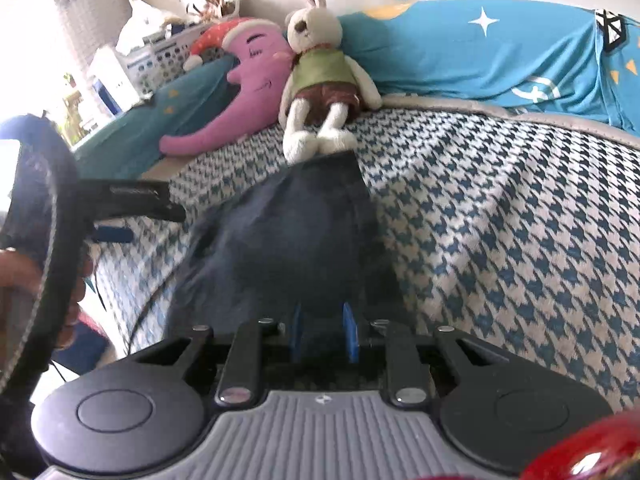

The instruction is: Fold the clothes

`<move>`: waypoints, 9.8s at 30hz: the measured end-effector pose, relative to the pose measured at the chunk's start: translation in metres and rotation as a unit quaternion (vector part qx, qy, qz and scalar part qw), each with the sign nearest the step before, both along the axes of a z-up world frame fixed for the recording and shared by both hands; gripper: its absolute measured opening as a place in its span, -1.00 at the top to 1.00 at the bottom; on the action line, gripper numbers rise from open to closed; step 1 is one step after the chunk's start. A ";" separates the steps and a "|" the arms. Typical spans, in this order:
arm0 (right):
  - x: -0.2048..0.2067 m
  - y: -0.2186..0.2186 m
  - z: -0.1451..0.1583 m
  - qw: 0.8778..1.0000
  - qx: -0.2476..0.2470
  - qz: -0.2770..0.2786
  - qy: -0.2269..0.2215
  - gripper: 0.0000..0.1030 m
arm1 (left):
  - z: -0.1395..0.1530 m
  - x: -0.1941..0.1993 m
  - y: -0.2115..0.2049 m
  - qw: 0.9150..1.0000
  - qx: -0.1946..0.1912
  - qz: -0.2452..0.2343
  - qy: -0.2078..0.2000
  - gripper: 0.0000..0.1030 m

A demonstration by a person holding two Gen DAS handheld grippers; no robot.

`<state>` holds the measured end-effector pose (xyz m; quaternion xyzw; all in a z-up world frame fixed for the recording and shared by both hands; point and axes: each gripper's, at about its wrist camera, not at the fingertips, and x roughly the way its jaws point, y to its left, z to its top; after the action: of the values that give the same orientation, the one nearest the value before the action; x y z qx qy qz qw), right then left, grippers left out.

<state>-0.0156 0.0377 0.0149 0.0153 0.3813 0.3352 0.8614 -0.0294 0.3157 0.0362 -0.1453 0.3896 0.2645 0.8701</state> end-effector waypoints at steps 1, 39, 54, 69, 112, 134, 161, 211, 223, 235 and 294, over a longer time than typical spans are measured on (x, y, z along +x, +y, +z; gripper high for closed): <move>0.001 0.000 -0.003 1.000 -0.004 0.003 0.003 0.57 | 0.000 -0.003 -0.004 1.000 -0.003 -0.006 -0.001 -0.76; -0.044 -0.039 -0.001 0.997 -0.074 0.001 -0.005 0.34 | -0.041 -0.075 -0.122 0.999 -0.022 -0.030 0.027 -0.99; -0.061 -0.062 0.008 0.995 -0.092 -0.020 0.015 0.21 | -0.043 -0.099 -0.141 0.999 -0.026 -0.025 0.024 -1.00; -0.049 -0.057 0.026 0.994 -0.105 0.019 0.017 0.15 | -0.041 -0.100 -0.148 0.999 -0.022 -0.023 0.022 -1.00; -0.032 -0.024 0.007 0.988 -0.149 -0.036 0.011 -0.01 | -0.046 -0.093 -0.148 0.998 -0.025 0.017 0.058 -1.00; -0.027 -0.026 0.007 0.988 -0.147 -0.044 0.014 -0.02 | -0.042 -0.092 -0.161 0.998 -0.005 0.008 0.068 -1.00; -0.030 -0.032 0.016 0.991 -0.123 -0.050 0.007 -0.03 | -0.031 -0.093 -0.181 0.996 -0.001 -0.007 0.089 -1.00; -0.035 -0.042 0.028 0.993 -0.104 -0.046 0.014 -0.04 | -0.013 -0.103 -0.193 0.995 -0.014 0.014 0.097 -1.00; -0.035 -0.042 0.027 0.993 -0.108 -0.044 0.015 -0.05 | -0.013 -0.104 -0.194 0.995 -0.017 0.014 0.099 -1.00; -0.036 -0.041 0.026 0.993 -0.109 -0.041 0.017 -0.05 | -0.013 -0.104 -0.192 0.995 -0.019 0.014 0.100 -1.00; -0.035 -0.045 0.029 0.993 -0.107 -0.040 0.013 -0.05 | -0.004 -0.105 -0.202 0.995 -0.004 0.011 0.098 -1.00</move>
<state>-0.0511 -0.0075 0.0440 -0.0572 0.4254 0.2580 0.8656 -0.1339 0.1133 0.0321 -0.1260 0.4724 0.2854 0.8243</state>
